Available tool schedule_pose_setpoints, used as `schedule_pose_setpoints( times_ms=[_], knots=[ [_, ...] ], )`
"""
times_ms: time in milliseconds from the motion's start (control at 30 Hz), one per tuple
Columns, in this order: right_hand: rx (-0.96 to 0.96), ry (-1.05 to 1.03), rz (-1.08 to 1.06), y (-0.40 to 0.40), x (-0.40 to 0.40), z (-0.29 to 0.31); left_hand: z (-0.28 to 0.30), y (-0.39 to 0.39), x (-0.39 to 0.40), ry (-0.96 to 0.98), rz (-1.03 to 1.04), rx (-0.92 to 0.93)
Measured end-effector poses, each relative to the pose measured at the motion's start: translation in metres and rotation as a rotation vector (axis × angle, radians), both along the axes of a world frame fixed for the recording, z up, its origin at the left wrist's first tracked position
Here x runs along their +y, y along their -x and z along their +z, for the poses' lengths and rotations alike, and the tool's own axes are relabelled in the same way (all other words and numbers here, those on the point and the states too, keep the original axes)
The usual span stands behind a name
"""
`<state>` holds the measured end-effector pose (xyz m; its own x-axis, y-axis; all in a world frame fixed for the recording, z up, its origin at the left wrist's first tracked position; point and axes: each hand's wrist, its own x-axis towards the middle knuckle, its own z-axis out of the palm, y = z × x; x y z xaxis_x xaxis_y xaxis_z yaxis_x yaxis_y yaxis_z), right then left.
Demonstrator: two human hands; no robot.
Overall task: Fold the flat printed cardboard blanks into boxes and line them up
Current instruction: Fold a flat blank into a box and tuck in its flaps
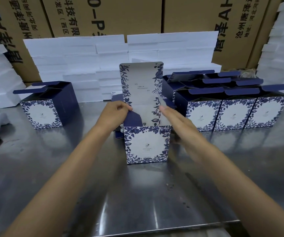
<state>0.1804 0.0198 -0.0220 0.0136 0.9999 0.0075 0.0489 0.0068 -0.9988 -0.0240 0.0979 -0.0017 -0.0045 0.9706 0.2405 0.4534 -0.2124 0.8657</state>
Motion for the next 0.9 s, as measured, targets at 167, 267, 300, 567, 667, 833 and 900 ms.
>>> schedule_pose_setpoints(
  times_ms=[167,267,300,567,667,833,900],
  knots=[
    [-0.163,0.077,0.156,-0.02,0.003,0.013,-0.017,-0.002,-0.003,0.038,-0.046,-0.156],
    [-0.244,-0.002,0.072,-0.022,0.004,0.016,-0.02,0.001,-0.004,0.078,-0.072,-0.207],
    [-0.251,-0.002,0.033,-0.023,0.006,0.017,-0.02,0.002,-0.005,0.082,-0.078,-0.218],
    [-0.41,0.071,0.136,-0.021,0.017,0.025,-0.019,0.003,-0.013,0.108,-0.121,-0.261],
    [-0.439,0.065,0.167,-0.022,0.023,0.031,-0.017,0.003,-0.016,0.12,-0.142,-0.247],
    [-0.548,0.047,0.17,-0.02,0.027,0.041,-0.017,0.003,-0.022,0.134,-0.178,-0.205],
    [-0.528,0.057,0.186,-0.021,0.028,0.04,-0.016,0.002,-0.024,0.131,-0.175,-0.197]
  ],
)
